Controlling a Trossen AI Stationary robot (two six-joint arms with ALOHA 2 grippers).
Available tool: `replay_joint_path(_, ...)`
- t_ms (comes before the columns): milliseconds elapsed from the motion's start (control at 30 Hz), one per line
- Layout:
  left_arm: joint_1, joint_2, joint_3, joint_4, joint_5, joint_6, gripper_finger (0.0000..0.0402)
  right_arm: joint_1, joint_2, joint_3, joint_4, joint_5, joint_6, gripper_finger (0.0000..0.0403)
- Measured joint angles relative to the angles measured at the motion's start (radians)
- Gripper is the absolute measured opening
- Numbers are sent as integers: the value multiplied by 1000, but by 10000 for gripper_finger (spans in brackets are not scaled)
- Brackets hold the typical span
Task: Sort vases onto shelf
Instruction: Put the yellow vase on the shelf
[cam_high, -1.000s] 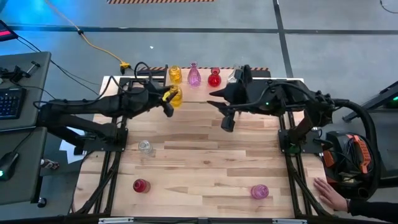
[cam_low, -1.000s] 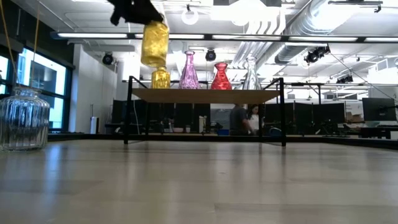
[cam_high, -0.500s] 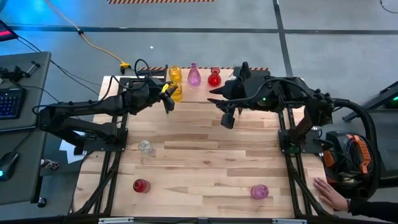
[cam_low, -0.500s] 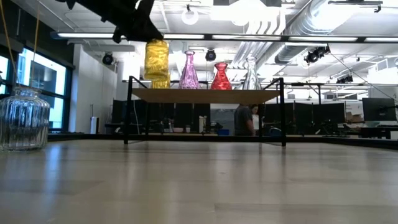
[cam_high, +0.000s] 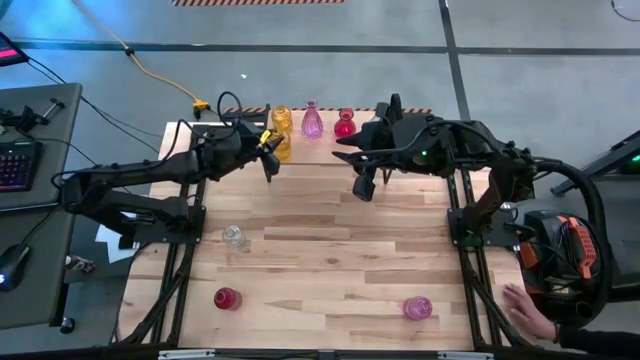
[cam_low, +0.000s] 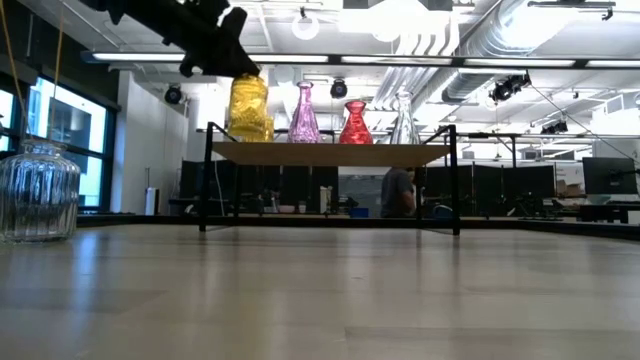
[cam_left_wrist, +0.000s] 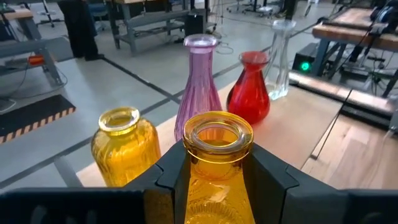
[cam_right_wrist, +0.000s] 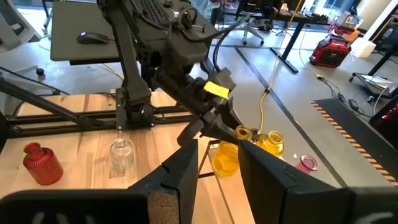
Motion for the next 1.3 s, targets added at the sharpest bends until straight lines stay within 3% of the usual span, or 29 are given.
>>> replay_joint_path(300,15,48,-12,77,28,-2,108,0,0,0,-1,0,-7,110)
replay_joint_path(1033,43,55,-10,47,-18,-29,109,0,0,0,-29,-21,-15,110)
replay_joint_path(1300,47,67,-7,20,-39,-55,139,0,0,0,-29,-21,-15,110)
